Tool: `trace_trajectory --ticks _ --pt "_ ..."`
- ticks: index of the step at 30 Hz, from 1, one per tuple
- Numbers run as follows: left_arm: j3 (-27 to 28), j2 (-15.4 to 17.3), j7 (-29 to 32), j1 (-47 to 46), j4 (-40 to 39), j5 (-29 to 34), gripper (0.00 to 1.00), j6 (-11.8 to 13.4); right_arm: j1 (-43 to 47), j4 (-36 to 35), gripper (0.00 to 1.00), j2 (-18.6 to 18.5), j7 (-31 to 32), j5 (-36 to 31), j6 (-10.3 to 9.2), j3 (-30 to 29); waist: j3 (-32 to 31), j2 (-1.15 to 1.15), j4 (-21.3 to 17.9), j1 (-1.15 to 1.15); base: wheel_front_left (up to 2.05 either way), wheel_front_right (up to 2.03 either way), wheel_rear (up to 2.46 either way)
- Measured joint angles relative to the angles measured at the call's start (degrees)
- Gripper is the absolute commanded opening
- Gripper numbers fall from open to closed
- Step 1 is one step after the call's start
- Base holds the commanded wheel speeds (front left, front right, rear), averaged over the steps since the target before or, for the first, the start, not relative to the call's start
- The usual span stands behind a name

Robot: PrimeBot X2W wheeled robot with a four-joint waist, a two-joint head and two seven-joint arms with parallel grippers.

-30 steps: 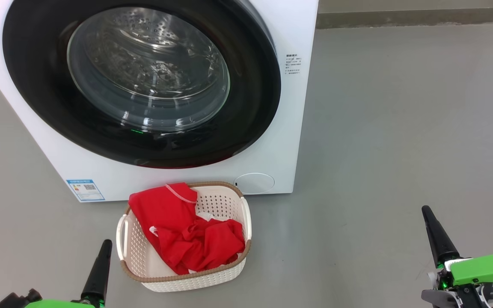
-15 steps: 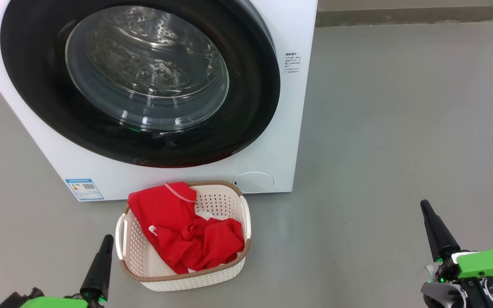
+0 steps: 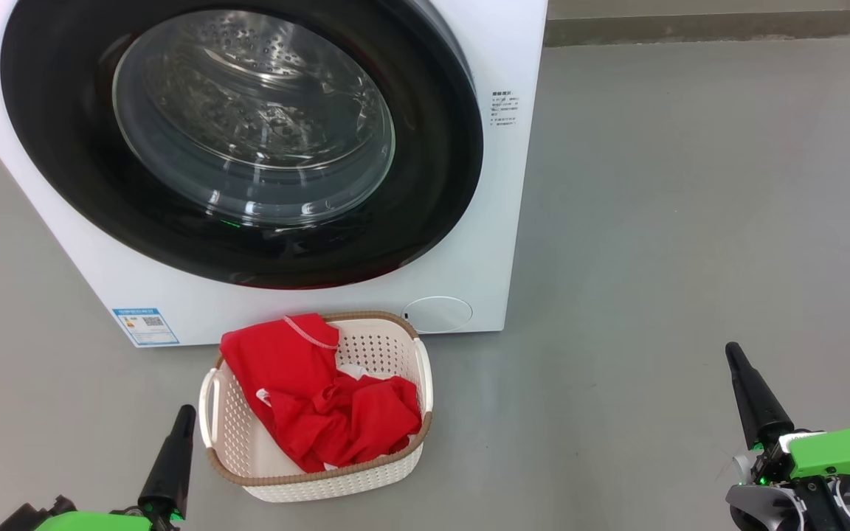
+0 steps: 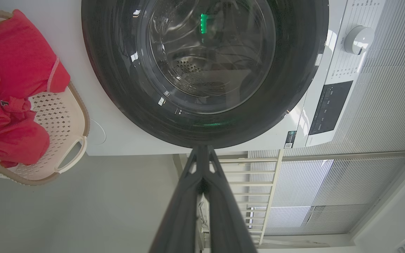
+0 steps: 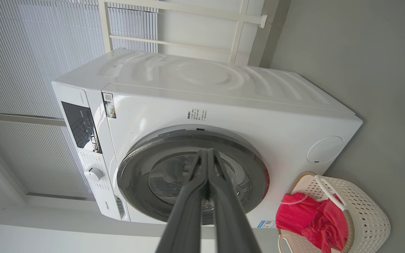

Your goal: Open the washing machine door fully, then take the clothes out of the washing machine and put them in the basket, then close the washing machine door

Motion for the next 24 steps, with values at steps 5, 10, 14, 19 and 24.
trace_trajectory --ticks 5,10,14,19,24 --pt "0.0 0.0 0.0 -0.01 0.0 0.0 0.0 0.0 0.0 0.0 0.0 0.0 0.0 0.0 0.0 0.0 0.0 0.0 0.0 0.0 0.0 0.0 0.0" --pt "0.01 0.0 0.0 -0.01 0.01 0.0 0.0 0.01 0.0 0.0 0.0 0.0 0.0 0.0 0.0 -0.02 0.0 0.0 0.0 0.0 0.0 0.0 0.0" --pt "0.01 -0.01 0.0 -0.01 0.01 0.0 0.0 0.0 0.0 0.0 0.0 0.0 0.0 0.0 0.0 -0.03 0.0 0.0 0.0 0.0 0.0 0.0 0.0" --pt "0.01 -0.01 0.0 -0.01 0.01 0.0 0.0 0.01 0.0 0.0 0.0 0.0 0.0 0.0 0.0 -0.04 0.0 0.0 0.0 0.0 0.0 0.0 0.0" --pt "0.01 -0.01 0.0 -0.01 0.01 0.0 0.0 0.0 0.0 0.0 0.0 0.0 0.0 0.0 0.0 -0.05 0.0 0.0 0.0 0.0 0.0 0.0 0.0"
